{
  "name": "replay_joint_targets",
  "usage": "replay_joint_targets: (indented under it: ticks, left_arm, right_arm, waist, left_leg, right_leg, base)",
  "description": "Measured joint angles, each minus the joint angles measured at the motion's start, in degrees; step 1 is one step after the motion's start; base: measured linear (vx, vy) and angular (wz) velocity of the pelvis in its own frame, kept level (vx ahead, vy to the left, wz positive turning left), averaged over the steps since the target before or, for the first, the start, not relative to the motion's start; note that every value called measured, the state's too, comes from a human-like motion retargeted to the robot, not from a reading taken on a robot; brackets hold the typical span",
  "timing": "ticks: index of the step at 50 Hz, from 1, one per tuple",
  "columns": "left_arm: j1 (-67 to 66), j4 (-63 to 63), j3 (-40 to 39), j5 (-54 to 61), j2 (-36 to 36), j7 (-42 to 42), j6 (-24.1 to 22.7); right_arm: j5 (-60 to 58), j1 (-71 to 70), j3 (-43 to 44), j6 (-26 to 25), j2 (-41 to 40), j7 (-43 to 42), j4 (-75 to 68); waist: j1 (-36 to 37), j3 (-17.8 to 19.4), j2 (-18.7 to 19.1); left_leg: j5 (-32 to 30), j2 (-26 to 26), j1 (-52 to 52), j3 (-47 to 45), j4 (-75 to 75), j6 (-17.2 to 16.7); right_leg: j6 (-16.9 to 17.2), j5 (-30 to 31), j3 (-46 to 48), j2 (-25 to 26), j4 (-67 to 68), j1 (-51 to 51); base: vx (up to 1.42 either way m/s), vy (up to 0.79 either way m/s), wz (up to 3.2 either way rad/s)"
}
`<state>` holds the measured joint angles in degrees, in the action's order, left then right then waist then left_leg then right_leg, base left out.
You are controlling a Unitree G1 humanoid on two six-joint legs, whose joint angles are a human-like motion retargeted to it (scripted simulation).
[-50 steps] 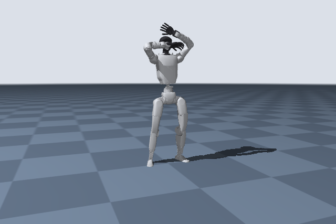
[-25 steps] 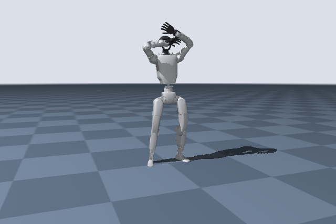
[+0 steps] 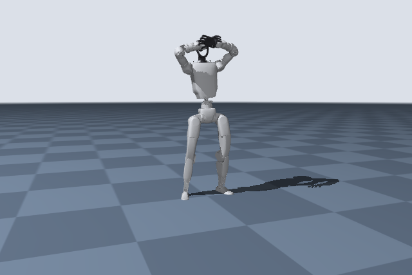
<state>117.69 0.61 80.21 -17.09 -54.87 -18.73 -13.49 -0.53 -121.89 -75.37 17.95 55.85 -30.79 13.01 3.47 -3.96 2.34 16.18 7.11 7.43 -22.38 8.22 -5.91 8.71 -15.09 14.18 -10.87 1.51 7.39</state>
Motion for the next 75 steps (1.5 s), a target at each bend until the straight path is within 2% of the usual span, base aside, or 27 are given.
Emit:
replay_joint_targets:
  ticks: [3, 7, 10, 12, 15, 19, 22, 24, 27, 30, 33, 35, 38, 41, 43, 47, 50, 51, 55, 57, 60, 62, 66, 70, 72, 75]
  left_arm:
    - [-0.56, -12.70, 0.00, -5.23, -0.13, 0.07, -2.22]
    - [1.02, -18.73, 0.00, -3.43, 1.45, -7.29, -0.98]
    - [3.49, -11.79, -1.88, -1.54, 3.07, -12.56, 2.28]
    - [4.47, -4.06, -4.15, -0.67, 3.94, -13.65, 4.15]
    - [4.80, 7.50, -5.99, 1.90, 4.63, -13.38, 5.06]
    - [2.92, 13.66, -1.56, 6.50, 4.28, -7.95, 2.55]
    - [-1.55, 4.91, 0.00, 6.52, 1.98, -3.27, -0.43]
    - [-4.21, -5.72, 0.00, 4.62, 0.09, -0.14, -1.74]
    - [-4.98, -19.87, 0.00, 0.89, -1.56, 2.30, -2.38]
    - [-3.30, -24.85, 0.00, 1.88, -1.74, -1.67, -1.96]
    - [-2.20, -18.52, -4.83, 2.15, -1.92, -8.72, 1.06]
    - [-2.39, -11.33, -8.58, 4.44, -1.85, -10.92, 2.84]
    - [-2.07, -0.09, -9.74, 6.37, -1.86, -9.35, 5.11]
    - [-1.85, 4.83, -4.90, 6.71, -1.94, -3.82, 4.43]
    - [-2.18, 2.14, -0.67, 6.25, -2.12, -1.80, 2.20]
    - [-5.53, -15.95, 0.00, -0.96, -3.17, -4.11, -1.49]
    - [-4.15, -26.20, 0.00, -5.72, -2.37, -8.92, -1.16]
    - [-3.61, -26.59, 0.00, -4.11, -2.08, -10.66, -1.03]
    - [-1.52, -16.81, -4.79, -2.41, -1.86, -17.89, 2.98]
    - [-1.16, -7.87, -7.19, -0.60, -1.74, -20.52, 4.68]
    - [-1.38, 3.94, -8.02, 2.99, -1.57, -19.47, 6.19]
    - [-1.40, 7.01, -4.62, 4.78, -1.70, -14.06, 5.48]
    - [-5.05, -3.08, 0.00, 4.16, -3.15, -7.29, 0.68]
    - [-7.10, -21.80, 0.00, -1.06, -3.92, -9.24, -2.02]
    - [-5.66, -25.51, -0.10, -1.86, -3.17, -11.70, -1.30]
    - [-3.93, -22.59, -3.52, 0.42, -2.35, -13.71, 1.09]
  right_arm:
    - [-0.42, -2.36, -2.52, -0.79, -0.45, 0.80, -9.67]
    - [-1.20, 0.82, -4.84, -0.39, 1.43, 8.50, -12.80]
    - [-4.66, 4.57, -4.84, 0.39, 2.86, 15.27, -7.46]
    - [-6.74, 5.37, -4.84, 1.04, 3.25, 16.20, -1.49]
    - [-5.72, 5.06, -3.96, 1.85, 2.82, 11.98, 6.96]
    - [-1.76, 6.50, 4.30, 2.05, 0.29, 3.11, 8.76]
    - [-0.07, 5.05, 5.80, 0.93, -2.15, -2.80, 1.61]
    - [1.70, 3.39, 4.14, -0.35, -3.71, -2.93, -4.86]
    - [2.74, 1.99, 0.59, -1.98, -4.57, 2.86, -12.15]
    - [1.74, 2.89, -2.44, -2.14, -3.35, 11.51, -13.10]
    - [-1.30, 3.75, -4.29, -1.13, -1.60, 17.45, -6.91]
    - [-2.71, 4.33, -3.64, -0.58, -0.87, 18.14, -0.49]
    - [-0.56, 6.06, 1.02, -0.02, -1.48, 15.28, 8.20]
    - [3.06, 7.18, 6.61, 0.46, -3.56, 10.54, 10.18]
    - [3.81, 6.66, 8.92, 0.60, -4.79, 6.13, 7.10]
    - [3.44, 2.65, 5.01, 0.18, -6.56, -0.71, -5.67]
    - [0.68, 1.48, 0.80, -0.69, -6.15, 0.45, -13.87]
    - [-1.00, 1.47, -0.70, -0.78, -5.69, 2.02, -15.02]
    - [-13.48, 1.22, -4.84, -0.19, -3.35, 7.72, -11.68]
    - [-17.28, 1.37, -4.84, 0.49, -2.15, 6.71, -5.48]
    - [-14.45, 2.05, -3.23, 0.91, -1.43, 3.18, 3.52]
    - [-9.14, 3.48, 0.72, 0.82, -2.02, 1.94, 6.59]
    - [-1.72, 2.56, 3.66, 0.72, -4.45, -2.98, 1.59]
    - [1.09, -0.14, 1.22, 0.01, -5.62, -4.43, -11.31]
    - [0.69, 0.23, -0.08, -0.81, -4.54, -0.51, -16.08]
    - [-0.05, 1.77, -3.10, -1.45, -2.63, 9.34, -18.65]
  waist:
    - [-0.23, -0.24, -0.28]
    - [-2.74, 0.15, -4.29]
    - [-4.15, 0.58, -6.90]
    - [-4.06, 0.93, -7.05]
    - [-3.26, 1.63, -5.80]
    - [-3.35, 2.12, -5.06]
    - [-3.12, 1.94, -3.56]
    - [-3.13, 1.78, -2.42]
    - [-3.82, 1.71, -2.26]
    - [-5.03, 2.00, -4.22]
    - [-5.41, 2.44, -5.35]
    - [-5.31, 2.69, -5.51]
    - [-5.14, 2.73, -5.27]
    - [-5.20, 2.35, -5.11]
    - [-5.13, 1.99, -4.85]
    - [-4.20, 1.10, -2.52]
    - [-4.77, 0.52, -3.36]
    - [-5.19, 0.48, -4.18]
    - [-6.20, 0.32, -6.30]
    - [-6.02, 0.39, -6.32]
    - [-5.17, 0.68, -5.25]
    - [-5.14, 0.72, -4.91]
    - [-4.46, 0.35, -3.09]
    - [-4.28, 0.02, -2.13]
    - [-4.78, -0.05, -3.46]
    - [-5.18, 0.11, -5.09]
  left_leg:
    - [0.00, 0.28, -0.22, 0.22, 0.06, -0.57]
    - [-0.12, 0.35, -0.37, 0.84, 0.09, -1.27]
    - [-0.25, 0.26, -0.45, 1.29, 0.11, -1.40]
    - [-0.32, 0.19, -0.53, 1.43, 0.13, -1.24]
    - [-0.42, 0.13, -0.62, 1.40, 0.17, -0.81]
    - [-0.49, 0.14, -0.74, 1.04, 0.12, -0.36]
    - [-0.50, 0.29, -0.86, 0.70, 0.04, -0.34]
    - [-0.49, 0.46, -0.98, 0.52, 0.00, -0.47]
    - [-0.48, 0.66, -1.14, 0.42, -0.04, -0.84]
    - [-0.48, 0.67, -1.09, 0.51, -0.13, -1.16]
    - [-0.51, 0.57, -0.90, 0.64, -0.22, -1.16]
    - [-0.49, 0.47, -0.76, 0.69, -0.25, -0.96]
    - [-0.41, 0.37, -0.62, 0.65, -0.24, -0.51]
    - [-0.31, 0.34, -0.58, 0.55, -0.24, -0.23]
    - [-0.25, 0.37, -0.57, 0.49, -0.29, -0.22]
    - [-0.09, 0.68, -0.58, 0.40, -0.32, -0.68]
    - [0.03, 0.82, -0.58, 0.54, -0.32, -1.27]
    - [0.09, 0.82, -0.52, 0.63, -0.30, -1.41]
    - [0.25, 0.69, -0.30, 0.95, -0.24, -1.65]
    - [0.32, 0.56, -0.17, 1.03, -0.20, -1.46]
    - [0.45, 0.43, -0.01, 0.98, -0.07, -0.98]
    - [0.57, 0.42, 0.04, 0.88, 0.09, -0.73]
    - [0.66, 0.48, 0.06, 0.57, 0.07, -0.64]
    - [0.71, 0.70, 0.04, 0.39, 0.03, -1.17]
    - [0.69, 0.71, 0.04, 0.46, -0.02, -1.49]
    - [0.69, 0.67, 0.09, 0.70, 0.01, -1.74]
  right_leg:
    - [-0.46, 0.05, 0.13, 0.27, 0.07, -0.09]
    - [-0.79, 0.02, 0.73, 0.36, 0.06, 0.20]
    - [-0.65, 0.00, 1.22, 0.28, -0.02, 0.46]
    - [-0.42, 0.02, 1.39, 0.22, -0.07, 0.51]
    - [-0.10, 0.11, 1.37, 0.16, -0.11, 0.41]
    - [-0.10, 0.32, 0.96, 0.16, -0.12, 0.02]
    - [-0.52, 0.52, 0.52, 0.33, -0.09, -0.40]
    - [-0.92, 0.66, 0.25, 0.51, -0.06, -0.68]
    - [-1.37, 0.75, 0.05, 0.73, -0.01, -0.96]
    - [-1.56, 0.75, 0.13, 0.77, -0.02, -0.88]
    - [-1.42, 0.63, 0.32, 0.70, -0.12, -0.59]
    - [-1.21, 0.55, 0.43, 0.61, -0.21, -0.38]
    - [-0.93, 0.41, 0.48, 0.50, -0.31, -0.20]
    - [-0.86, 0.31, 0.44, 0.46, -0.34, -0.20]
    - [-0.96, 0.28, 0.39, 0.49, -0.32, -0.25]
    - [-1.41, 0.25, 0.26, 0.79, -0.22, -0.37]
    - [-1.65, 0.09, 0.43, 0.92, -0.12, -0.29]
    - [-1.68, 0.03, 0.55, 0.90, -0.11, -0.16]
    - [-1.41, -0.32, 1.03, 0.75, -0.10, 0.34]
    - [-1.11, -0.46, 1.20, 0.60, -0.11, 0.56]
    - [-0.75, -0.59, 1.24, 0.43, -0.13, 0.76]
    - [-0.70, -0.63, 1.15, 0.38, -0.12, 0.80]
    - [-1.02, -0.56, 0.77, 0.43, -0.02, 0.56]
    - [-1.59, -0.49, 0.48, 0.66, 0.13, 0.33]
    - [-1.76, -0.53, 0.54, 0.68, 0.16, 0.35]
    - [-1.82, -0.62, 0.81, 0.64, 0.15, 0.59]
  base:
    - [0.00, 0.00, 0.00]
    - [0.00, 0.00, 0.00]
    - [0.00, 0.00, 0.00]
    - [0.00, 0.00, 0.00]
    - [0.00, 0.00, 0.00]
    - [0.00, 0.00, 0.00]
    - [0.00, 0.00, 0.00]
    - [0.00, 0.00, 0.00]
    - [0.00, 0.00, 0.00]
    - [0.00, 0.00, 0.00]
    - [0.00, 0.00, 0.00]
    - [0.00, 0.00, 0.00]
    - [0.00, 0.00, 0.00]
    - [0.00, 0.00, 0.00]
    - [0.00, 0.00, 0.00]
    - [0.00, 0.00, 0.00]
    - [0.00, 0.00, 0.00]
    - [0.00, 0.00, 0.00]
    - [0.00, 0.00, 0.00]
    - [0.00, 0.00, 0.00]
    - [0.00, 0.00, 0.00]
    - [0.00, 0.00, 0.00]
    - [0.00, 0.00, 0.00]
    - [0.00, 0.00, 0.00]
    - [0.00, 0.00, 0.00]
    - [0.00, 0.00, 0.00]
